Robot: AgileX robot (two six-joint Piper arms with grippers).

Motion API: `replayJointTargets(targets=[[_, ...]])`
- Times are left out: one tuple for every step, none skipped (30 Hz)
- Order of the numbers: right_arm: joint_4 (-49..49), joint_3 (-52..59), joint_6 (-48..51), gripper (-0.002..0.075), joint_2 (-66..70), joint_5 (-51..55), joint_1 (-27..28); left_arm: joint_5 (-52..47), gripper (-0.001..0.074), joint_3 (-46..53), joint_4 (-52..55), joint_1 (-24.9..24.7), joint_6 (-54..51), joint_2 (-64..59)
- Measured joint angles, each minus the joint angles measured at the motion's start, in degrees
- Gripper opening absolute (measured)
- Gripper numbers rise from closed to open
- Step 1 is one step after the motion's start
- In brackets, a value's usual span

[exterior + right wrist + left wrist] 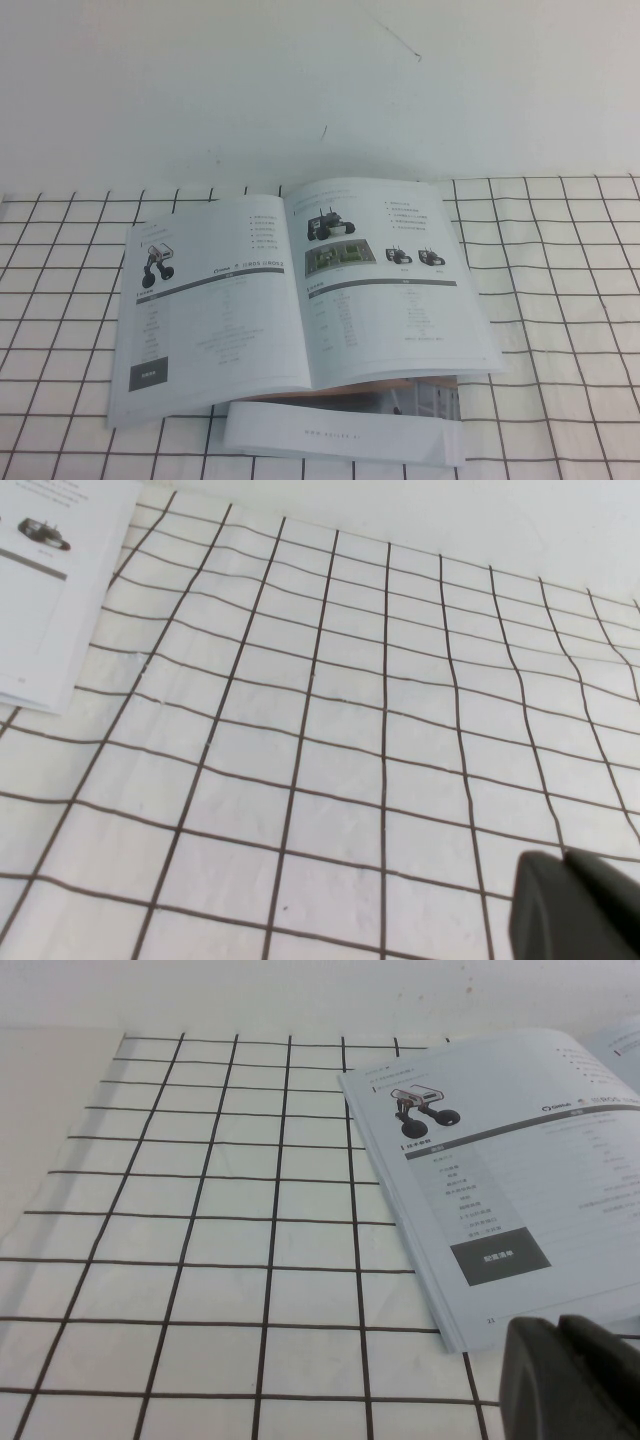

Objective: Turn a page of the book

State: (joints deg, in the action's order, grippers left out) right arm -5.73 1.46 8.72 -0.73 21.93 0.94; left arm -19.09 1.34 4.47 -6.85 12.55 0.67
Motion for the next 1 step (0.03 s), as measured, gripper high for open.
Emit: replayJointTargets(targets=[[0.00, 0.00, 0.00, 0.0001, 0.00, 0.00, 0.00, 0.00, -0.0002, 0.00, 0.00, 0.00, 0.00, 0.00]])
